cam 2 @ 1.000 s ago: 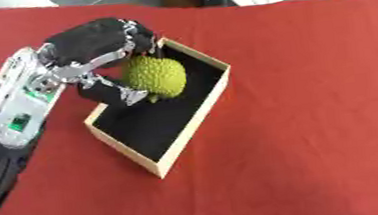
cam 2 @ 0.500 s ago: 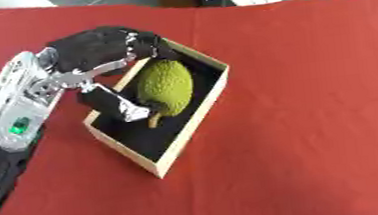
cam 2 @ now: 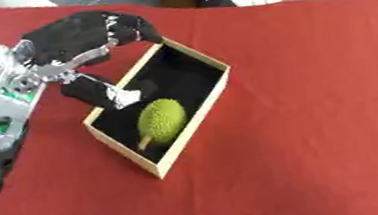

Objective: Pick up objects on the table and place them in the box.

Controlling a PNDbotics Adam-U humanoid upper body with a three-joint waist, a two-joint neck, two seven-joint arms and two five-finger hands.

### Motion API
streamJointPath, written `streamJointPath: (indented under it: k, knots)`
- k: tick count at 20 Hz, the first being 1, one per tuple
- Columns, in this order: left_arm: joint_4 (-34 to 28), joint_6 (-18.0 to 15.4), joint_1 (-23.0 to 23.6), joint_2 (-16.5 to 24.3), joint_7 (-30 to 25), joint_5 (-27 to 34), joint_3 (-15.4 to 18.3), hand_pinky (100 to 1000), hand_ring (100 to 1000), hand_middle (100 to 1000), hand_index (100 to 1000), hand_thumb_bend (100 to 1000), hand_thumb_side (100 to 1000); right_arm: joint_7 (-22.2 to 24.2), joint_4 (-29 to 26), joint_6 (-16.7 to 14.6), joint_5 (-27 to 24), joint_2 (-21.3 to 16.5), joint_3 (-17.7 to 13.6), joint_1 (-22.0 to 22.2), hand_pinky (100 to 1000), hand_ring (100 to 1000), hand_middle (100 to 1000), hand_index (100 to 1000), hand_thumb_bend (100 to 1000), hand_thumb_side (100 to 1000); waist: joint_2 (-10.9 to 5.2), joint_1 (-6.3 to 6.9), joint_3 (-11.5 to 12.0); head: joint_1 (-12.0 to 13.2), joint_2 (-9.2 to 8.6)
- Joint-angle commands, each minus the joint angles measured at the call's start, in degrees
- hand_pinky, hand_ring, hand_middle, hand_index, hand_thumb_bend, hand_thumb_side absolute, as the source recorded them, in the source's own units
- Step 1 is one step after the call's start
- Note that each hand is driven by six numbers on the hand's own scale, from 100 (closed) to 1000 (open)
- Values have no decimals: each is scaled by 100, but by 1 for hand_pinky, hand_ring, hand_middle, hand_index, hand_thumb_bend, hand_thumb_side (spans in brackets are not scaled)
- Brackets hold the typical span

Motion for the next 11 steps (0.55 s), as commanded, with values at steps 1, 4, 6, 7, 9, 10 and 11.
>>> streamJointPath:
  k: [1, 4, 6, 7, 9, 10, 11]
  knots:
    - [-584, 465, 150, 373, 488, 1005, 502, 697, 675, 698, 827, 100, 791, -120, -89, -5, -106, -115, -94, -41, 808, 859, 866, 836, 100, 768, -125, 2, 20, -53, -62]
    - [-1206, 1041, 489, 677, 1191, 2203, 1077, 664, 638, 664, 794, 100, 753, -183, -89, 18, -156, -126, -122, 26, 806, 859, 866, 835, 100, 770, -117, -4, 64, -117, -67]
    - [-1621, 1270, 717, 858, 1766, 3058, 1423, 654, 630, 656, 776, 100, 733, -218, -89, 6, -195, -120, -129, 45, 806, 859, 866, 834, 100, 768, -113, -16, 89, -140, -93]
    - [-1728, 1300, 805, 952, 2008, 3441, 1556, 652, 631, 657, 775, 110, 727, -235, -89, -8, -216, -115, -130, 48, 805, 859, 866, 833, 100, 768, -112, -21, 95, -137, -105]
    - [-1806, 1179, 978, 1148, 2422, 4053, 1785, 652, 635, 660, 774, 120, 720, -270, -89, -43, -282, -112, -131, 58, 804, 859, 867, 833, 100, 770, -106, -33, 103, -111, -124]
    - [-1819, 1062, 1094, 1258, 2607, 4286, 1894, 653, 639, 663, 775, 124, 719, -284, -89, -61, -326, -117, -130, 66, 804, 859, 867, 833, 100, 772, -102, -37, 107, -87, -133]
    - [-1825, 929, 1213, 1358, 2780, 4480, 1994, 655, 645, 671, 780, 137, 719, -295, -89, -81, -380, -122, -129, 72, 801, 859, 867, 832, 100, 776, -98, -40, 111, -62, -138]
